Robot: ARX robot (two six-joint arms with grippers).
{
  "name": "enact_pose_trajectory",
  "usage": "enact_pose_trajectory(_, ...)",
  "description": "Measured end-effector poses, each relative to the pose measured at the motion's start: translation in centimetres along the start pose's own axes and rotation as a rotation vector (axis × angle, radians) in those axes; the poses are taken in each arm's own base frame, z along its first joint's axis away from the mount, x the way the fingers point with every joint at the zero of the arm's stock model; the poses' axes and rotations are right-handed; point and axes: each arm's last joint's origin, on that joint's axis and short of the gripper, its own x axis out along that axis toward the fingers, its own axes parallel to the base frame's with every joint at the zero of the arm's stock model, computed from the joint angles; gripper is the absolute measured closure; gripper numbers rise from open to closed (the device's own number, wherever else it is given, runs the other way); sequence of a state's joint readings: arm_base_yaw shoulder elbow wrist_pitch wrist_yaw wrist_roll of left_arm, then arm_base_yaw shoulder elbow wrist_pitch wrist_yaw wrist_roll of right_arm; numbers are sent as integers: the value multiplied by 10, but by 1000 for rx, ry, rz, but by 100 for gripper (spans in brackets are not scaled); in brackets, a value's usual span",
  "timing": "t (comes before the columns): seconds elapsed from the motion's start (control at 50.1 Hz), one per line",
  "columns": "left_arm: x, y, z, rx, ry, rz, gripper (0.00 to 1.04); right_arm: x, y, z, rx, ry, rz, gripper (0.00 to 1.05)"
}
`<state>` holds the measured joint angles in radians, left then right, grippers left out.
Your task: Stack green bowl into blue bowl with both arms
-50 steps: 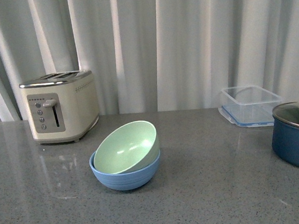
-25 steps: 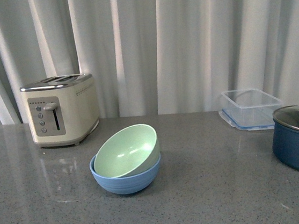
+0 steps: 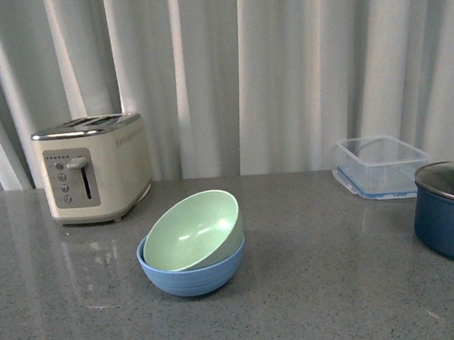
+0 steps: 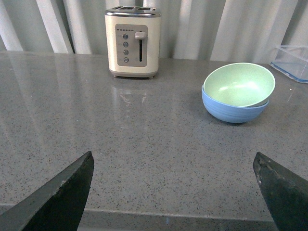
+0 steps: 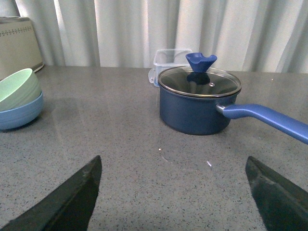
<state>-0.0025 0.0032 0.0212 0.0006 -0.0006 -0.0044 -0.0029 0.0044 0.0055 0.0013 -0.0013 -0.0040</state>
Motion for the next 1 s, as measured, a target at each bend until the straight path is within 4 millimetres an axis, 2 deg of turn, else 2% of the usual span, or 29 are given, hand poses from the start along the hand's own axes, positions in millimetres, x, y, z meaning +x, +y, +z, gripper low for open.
enact_pose_trajectory(0.08,0,0,0,0,0,0,7,0,0,0,1,0,0,8)
enact_pose_trajectory(0.16,0,0,0,0,0,0,7,0,0,0,0,0,0,11)
enact_pose_trajectory(0.998,0,0,0,0,0,0,7,0,0,0,0,0,0,10)
